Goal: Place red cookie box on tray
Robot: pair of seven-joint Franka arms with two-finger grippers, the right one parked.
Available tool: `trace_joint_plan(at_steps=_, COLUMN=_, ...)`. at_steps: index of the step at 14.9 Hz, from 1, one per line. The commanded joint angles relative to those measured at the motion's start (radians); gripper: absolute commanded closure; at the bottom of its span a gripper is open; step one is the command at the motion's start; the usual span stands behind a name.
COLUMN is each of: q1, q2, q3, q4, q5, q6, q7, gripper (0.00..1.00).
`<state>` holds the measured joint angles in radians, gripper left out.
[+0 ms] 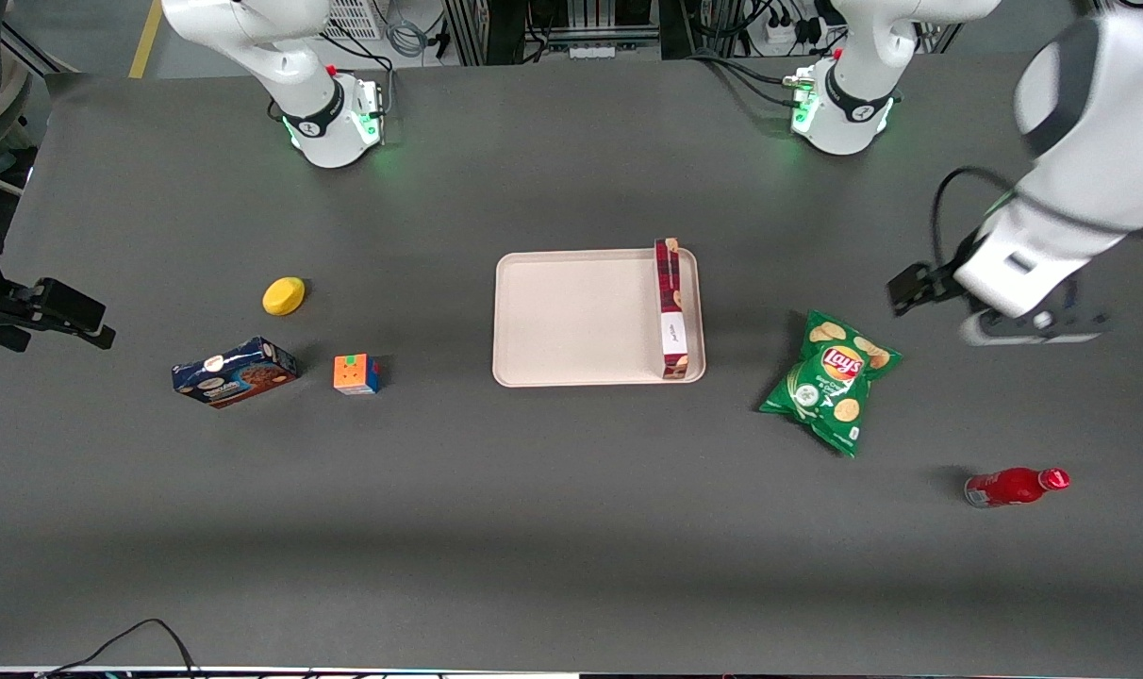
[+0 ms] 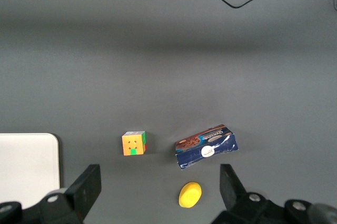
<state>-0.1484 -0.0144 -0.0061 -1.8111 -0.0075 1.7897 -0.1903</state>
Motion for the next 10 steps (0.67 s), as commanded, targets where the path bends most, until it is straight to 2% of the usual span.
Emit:
trace_joint_plan(at_steps=1, q1=-0.005, q2=-0.068, q3=0.044, q4=0.091, q5=0.014, q6=-0.141, q7=0.104, gripper=0.01)
trace_joint_plan(at_steps=5, q1=0.018, q2=-0.142, q3=0.051, q4=0.087, q5=0.017, q6=-0.171, q7=0.132, gripper=0.02)
trace_joint_plan(at_steps=10, q1=0.018, q2=-0.147, q3=0.051, q4=0.085, q5=0.058, q6=-0.164, q7=0.138, gripper=0.01)
